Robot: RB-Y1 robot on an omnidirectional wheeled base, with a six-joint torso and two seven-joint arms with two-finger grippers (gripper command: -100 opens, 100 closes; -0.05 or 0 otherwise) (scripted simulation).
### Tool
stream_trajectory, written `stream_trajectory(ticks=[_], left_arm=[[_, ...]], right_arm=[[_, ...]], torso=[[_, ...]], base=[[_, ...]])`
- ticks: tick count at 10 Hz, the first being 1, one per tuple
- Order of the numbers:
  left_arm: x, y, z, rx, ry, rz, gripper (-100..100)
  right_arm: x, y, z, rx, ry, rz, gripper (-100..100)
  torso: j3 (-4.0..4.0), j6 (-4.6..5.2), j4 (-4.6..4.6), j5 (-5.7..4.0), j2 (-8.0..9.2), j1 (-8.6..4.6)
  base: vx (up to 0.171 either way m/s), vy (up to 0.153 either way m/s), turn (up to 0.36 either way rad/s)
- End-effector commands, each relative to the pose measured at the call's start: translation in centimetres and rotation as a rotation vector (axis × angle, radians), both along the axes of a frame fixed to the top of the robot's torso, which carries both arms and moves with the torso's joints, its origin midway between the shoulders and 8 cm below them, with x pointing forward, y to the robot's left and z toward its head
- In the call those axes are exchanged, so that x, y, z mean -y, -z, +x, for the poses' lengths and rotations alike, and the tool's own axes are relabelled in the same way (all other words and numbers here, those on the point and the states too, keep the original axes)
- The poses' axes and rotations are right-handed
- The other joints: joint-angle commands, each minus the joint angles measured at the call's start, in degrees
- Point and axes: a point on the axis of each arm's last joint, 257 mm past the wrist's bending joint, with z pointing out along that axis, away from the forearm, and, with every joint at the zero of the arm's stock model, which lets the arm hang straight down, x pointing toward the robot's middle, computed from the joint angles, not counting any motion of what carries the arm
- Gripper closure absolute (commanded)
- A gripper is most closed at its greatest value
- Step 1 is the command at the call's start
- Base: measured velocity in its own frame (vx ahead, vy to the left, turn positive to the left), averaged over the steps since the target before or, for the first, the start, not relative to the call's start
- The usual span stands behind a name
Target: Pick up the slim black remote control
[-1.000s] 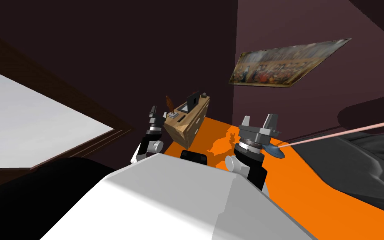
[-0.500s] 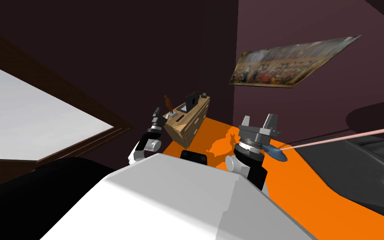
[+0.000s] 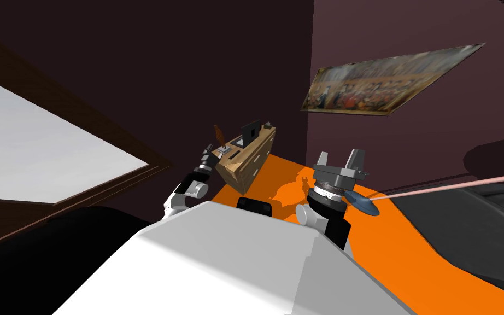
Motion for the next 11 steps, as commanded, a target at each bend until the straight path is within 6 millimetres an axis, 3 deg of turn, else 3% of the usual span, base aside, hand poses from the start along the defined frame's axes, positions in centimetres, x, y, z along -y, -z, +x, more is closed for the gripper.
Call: stream_trajectory(ticks=[1, 7, 11], left_arm=[[-0.8, 1.2, 0.6, -0.059, 0.016, -0.026, -100], [-3.4, 6.3, 1.5, -0.283, 0.035, -0.107, -100], [-4.4, 8.5, 1.4, -0.390, 0.039, -0.142, -100]], right_arm=[[0.0, 0.0, 0.0, 0.000, 0.000, 0.000, 0], [0.0, 0.0, 0.0, 0.000, 0.000, 0.000, 0], [0.0, 0.0, 0.0, 0.000, 0.000, 0.000, 0]], torso=[[0.00, 0.00, 0.00, 0.00, 0.00, 0.00], [-0.05, 0.00, -0.02, 0.00, -0.08, 0.00], [-0.04, 0.00, -0.01, 0.03, -0.06, 0.11]], base=[[0.019, -0.089, 0.055], [0.028, -0.091, 0.042], [0.025, -0.062, 0.022]])
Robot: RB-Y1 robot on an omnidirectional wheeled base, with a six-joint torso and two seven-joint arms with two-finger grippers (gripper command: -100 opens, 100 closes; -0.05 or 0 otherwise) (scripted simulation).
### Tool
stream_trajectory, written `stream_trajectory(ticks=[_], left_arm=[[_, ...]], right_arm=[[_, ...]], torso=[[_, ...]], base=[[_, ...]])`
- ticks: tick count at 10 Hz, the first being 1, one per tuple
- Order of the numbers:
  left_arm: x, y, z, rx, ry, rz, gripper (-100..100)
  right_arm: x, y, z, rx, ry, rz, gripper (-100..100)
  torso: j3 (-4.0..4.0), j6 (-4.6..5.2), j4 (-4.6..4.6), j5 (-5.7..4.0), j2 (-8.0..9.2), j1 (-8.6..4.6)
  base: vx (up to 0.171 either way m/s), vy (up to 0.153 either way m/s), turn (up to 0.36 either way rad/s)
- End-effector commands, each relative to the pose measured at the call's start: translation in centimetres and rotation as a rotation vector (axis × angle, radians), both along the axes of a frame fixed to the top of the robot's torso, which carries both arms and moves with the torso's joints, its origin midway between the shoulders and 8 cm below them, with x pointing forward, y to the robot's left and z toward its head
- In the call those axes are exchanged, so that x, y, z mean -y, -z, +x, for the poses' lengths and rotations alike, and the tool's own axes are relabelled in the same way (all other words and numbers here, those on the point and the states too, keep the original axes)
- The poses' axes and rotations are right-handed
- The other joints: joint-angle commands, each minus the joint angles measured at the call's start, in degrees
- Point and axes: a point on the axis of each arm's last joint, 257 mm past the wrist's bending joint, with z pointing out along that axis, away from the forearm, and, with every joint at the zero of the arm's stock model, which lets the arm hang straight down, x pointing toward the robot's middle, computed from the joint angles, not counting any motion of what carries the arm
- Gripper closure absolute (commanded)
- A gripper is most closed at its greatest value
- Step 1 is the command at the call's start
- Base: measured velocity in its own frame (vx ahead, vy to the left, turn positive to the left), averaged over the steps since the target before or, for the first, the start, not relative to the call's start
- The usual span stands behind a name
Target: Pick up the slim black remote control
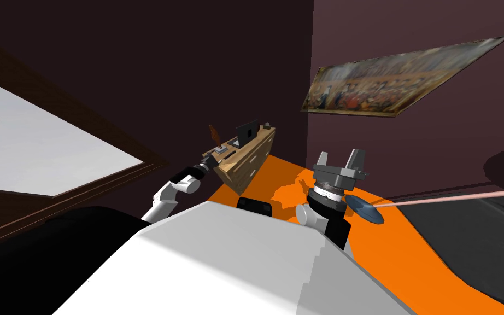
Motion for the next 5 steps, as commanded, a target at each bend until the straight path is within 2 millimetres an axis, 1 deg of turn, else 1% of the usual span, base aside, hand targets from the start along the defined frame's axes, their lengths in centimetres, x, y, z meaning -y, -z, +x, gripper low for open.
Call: stream_trajectory(ticks=[1, 2, 3, 4, 5], left_arm=[[-1.2, 1.5, -0.2, -0.073, -0.005, -0.028, -100], [-1.2, 2.1, -0.4, -0.098, -0.005, -0.035, -100], [-2.3, 2.9, -0.5, -0.149, -0.014, -0.059, -100], [-2.2, 3.6, -0.7, -0.176, -0.015, -0.066, -100], [-2.2, 3.7, -0.8, -0.179, -0.015, -0.066, -100]], right_arm=[[0.0, 0.0, 0.0, 0.000, 0.000, 0.000, 0], [0.0, 0.0, 0.0, 0.000, 0.000, 0.000, 0], [0.0, 0.0, 0.0, 0.000, 0.000, 0.000, 0], [0.0, 0.0, 0.0, 0.000, 0.000, 0.000, 0], [0.0, 0.0, 0.0, 0.000, 0.000, 0.000, 0]], torso=[[0.00, 0.00, 0.00, 0.00, 0.00, 0.00], [-0.02, -0.01, -0.01, -0.01, -0.03, -0.02], [-0.04, 0.00, -0.01, 0.00, -0.06, -0.01], [-0.06, 0.00, -0.02, -0.02, -0.11, -0.09], [-0.05, 0.00, -0.02, -0.02, -0.09, -0.04]], base=[[0.044, -0.076, 0.034], [0.047, -0.069, 0.026], [0.061, -0.098, 0.017], [0.049, -0.080, 0.022], [0.016, -0.030, 0.003]])
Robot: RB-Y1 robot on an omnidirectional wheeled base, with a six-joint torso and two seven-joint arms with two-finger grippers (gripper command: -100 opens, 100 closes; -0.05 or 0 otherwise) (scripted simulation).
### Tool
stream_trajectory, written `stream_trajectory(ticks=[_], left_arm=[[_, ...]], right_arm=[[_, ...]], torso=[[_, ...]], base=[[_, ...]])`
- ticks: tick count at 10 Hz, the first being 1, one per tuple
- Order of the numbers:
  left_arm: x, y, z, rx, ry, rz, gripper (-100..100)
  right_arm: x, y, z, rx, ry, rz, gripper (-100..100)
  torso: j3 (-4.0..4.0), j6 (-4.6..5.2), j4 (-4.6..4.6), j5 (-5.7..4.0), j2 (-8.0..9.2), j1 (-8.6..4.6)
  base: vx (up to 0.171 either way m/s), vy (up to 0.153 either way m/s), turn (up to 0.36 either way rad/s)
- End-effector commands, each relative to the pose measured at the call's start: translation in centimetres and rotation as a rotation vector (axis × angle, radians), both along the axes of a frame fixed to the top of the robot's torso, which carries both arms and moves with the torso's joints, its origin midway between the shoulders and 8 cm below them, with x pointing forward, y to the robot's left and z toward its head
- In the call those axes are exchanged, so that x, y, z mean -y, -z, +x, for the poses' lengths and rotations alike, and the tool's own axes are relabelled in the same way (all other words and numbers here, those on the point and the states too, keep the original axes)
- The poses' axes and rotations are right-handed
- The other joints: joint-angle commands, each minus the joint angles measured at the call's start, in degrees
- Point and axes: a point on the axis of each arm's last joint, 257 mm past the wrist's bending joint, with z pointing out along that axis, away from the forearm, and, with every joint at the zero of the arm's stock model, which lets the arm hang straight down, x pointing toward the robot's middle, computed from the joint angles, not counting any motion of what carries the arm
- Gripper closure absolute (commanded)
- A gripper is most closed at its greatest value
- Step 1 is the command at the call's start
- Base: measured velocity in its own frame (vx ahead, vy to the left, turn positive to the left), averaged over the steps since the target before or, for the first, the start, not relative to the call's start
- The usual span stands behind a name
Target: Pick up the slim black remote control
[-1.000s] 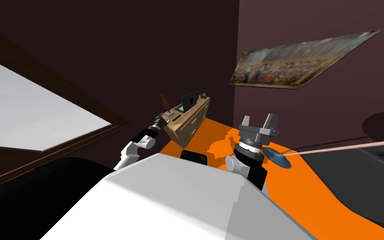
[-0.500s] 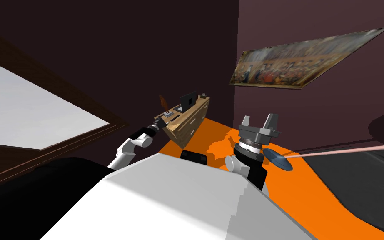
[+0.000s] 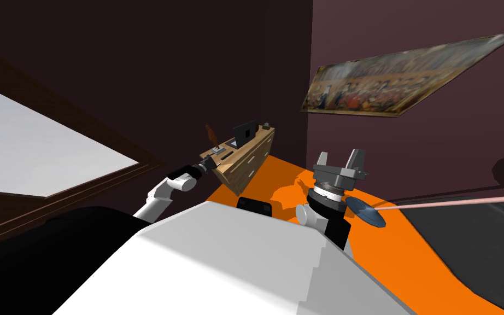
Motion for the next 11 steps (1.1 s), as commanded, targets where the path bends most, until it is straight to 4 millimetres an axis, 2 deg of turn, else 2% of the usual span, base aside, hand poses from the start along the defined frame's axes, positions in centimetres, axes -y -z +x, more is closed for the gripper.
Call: stream_trajectory(ticks=[1, 2, 3, 5, 8, 9, 10, 11], left_arm=[[-1.0, 1.1, -0.5, -0.065, -0.013, -0.033, -100], [-1.0, 1.6, -0.7, -0.088, -0.014, -0.032, -100], [-2.2, 2.3, -1.1, -0.138, -0.030, -0.059, -100], [-2.2, 3.0, -1.4, -0.166, -0.031, -0.062, -100], [-4.5, 4.7, -2.9, -0.292, -0.077, -0.121, -100], [-4.5, 5.3, -3.2, -0.317, -0.079, -0.120, -100], [-5.7, 5.7, -3.9, -0.362, -0.106, -0.149, -100], [-5.7, 6.2, -4.3, -0.389, -0.108, -0.147, -100]], right_arm=[[0.0, 0.0, 0.0, 0.000, 0.000, 0.000, 0], [0.0, 0.0, 0.0, 0.000, 0.000, 0.000, 0], [0.0, 0.0, 0.0, 0.000, 0.000, 0.000, 0], [0.0, 0.0, 0.0, 0.000, 0.000, 0.000, 0], [0.0, 0.0, 0.0, 0.000, 0.000, 0.000, 0], [0.0, 0.0, 0.0, 0.000, 0.000, 0.000, 0], [0.0, 0.0, 0.0, 0.000, 0.000, 0.000, 0], [0.0, 0.0, 0.0, 0.000, 0.000, 0.000, 0]], torso=[[0.00, 0.00, 0.00, 0.00, 0.00, 0.00], [0.00, 0.00, 0.00, 0.00, -0.01, -0.04], [-0.01, 0.00, 0.00, -0.01, -0.02, -0.08], [-0.07, 0.01, -0.02, -0.03, -0.13, -0.13], [-0.06, 0.00, -0.02, 0.00, -0.11, 0.00], [-0.09, 0.00, -0.03, -0.01, -0.16, -0.09], [-0.09, 0.01, -0.04, -0.02, -0.16, -0.07], [-0.10, 0.01, -0.04, -0.02, -0.18, -0.08]], base=[[0.026, -0.053, 0.013], [0.037, -0.069, 0.013], [0.057, -0.085, 0.016], [0.051, -0.052, 0.006], [0.063, -0.054, -0.004], [0.068, -0.064, 0.004], [0.075, -0.066, -0.019], [0.058, -0.052, -0.007]])
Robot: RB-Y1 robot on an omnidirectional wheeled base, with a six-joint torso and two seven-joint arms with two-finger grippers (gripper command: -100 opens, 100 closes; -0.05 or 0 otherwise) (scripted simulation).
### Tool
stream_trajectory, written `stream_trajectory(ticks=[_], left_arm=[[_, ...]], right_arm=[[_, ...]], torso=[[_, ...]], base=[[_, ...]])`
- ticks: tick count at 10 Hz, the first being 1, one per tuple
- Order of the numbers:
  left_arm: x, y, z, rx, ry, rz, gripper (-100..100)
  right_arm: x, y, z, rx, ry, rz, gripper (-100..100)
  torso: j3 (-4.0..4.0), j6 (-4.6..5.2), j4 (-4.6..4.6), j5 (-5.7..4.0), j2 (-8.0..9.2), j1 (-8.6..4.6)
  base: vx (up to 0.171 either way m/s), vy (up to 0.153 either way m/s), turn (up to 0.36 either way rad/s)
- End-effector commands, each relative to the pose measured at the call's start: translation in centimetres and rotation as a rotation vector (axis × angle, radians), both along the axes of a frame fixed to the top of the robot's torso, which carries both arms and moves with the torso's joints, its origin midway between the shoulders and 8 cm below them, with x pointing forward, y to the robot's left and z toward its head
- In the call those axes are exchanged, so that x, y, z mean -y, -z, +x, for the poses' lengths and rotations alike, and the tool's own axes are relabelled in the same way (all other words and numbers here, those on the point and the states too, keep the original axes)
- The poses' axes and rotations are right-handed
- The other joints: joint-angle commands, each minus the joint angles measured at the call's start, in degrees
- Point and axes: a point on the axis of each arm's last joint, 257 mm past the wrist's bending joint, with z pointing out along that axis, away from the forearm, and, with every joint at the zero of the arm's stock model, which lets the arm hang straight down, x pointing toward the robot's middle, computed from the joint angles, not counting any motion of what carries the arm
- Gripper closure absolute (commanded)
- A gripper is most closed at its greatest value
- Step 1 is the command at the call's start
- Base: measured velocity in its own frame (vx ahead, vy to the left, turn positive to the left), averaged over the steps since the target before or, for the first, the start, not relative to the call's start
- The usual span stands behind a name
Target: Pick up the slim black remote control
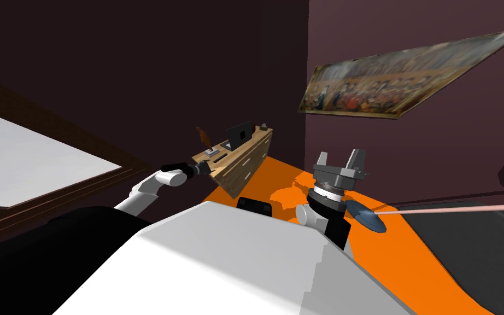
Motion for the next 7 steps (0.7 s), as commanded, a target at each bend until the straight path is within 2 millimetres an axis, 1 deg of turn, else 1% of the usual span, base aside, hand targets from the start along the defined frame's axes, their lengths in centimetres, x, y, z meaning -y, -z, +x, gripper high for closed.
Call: stream_trajectory(ticks=[1, 2, 3, 4, 5, 6, 7], left_arm=[[-1.3, 0.7, -1.1, -0.069, -0.036, -0.029, -100], [-1.3, 1.1, -1.5, -0.092, -0.037, -0.028, -100], [-2.5, 1.4, -2.4, -0.140, -0.071, -0.051, -100], [-2.5, 1.8, -2.8, -0.159, -0.071, -0.051, -100], [-3.6, 2.2, -3.8, -0.213, -0.108, -0.072, -100], [-3.6, 2.3, -4.1, -0.224, -0.108, -0.072, -100], [-4.6, 2.7, -5.2, -0.277, -0.146, -0.091, -100]], right_arm=[[0.0, 0.0, 0.0, 0.000, 0.000, 0.000, 0], [0.0, 0.0, 0.0, 0.000, 0.000, 0.000, 0], [0.0, 0.0, 0.0, 0.000, 0.000, 0.000, 0], [0.0, 0.0, 0.0, 0.000, 0.000, 0.000, 0], [0.0, 0.0, 0.0, 0.000, 0.000, 0.000, 0], [0.0, 0.0, 0.0, 0.000, 0.000, 0.000, 0], [0.0, 0.0, 0.0, 0.000, 0.000, 0.000, 0]], torso=[[0.00, 0.00, 0.00, 0.00, 0.00, 0.00], [-0.01, 0.00, 0.00, 0.00, -0.03, 0.00], [-0.02, 0.00, -0.01, 0.01, -0.04, 0.02], [-0.05, 0.01, -0.02, 0.00, -0.10, 0.01], [-0.04, 0.00, -0.01, 0.01, -0.06, 0.04], [-0.05, 0.01, -0.01, 0.01, -0.09, 0.05], [-0.04, 0.00, -0.02, 0.02, -0.07, 0.07]], base=[[0.070, -0.055, -0.029], [0.076, -0.045, -0.009], [0.096, -0.052, -0.044], [0.075, -0.043, -0.013], [0.084, -0.041, -0.039], [0.082, -0.034, -0.022], [0.085, -0.048, -0.051]])
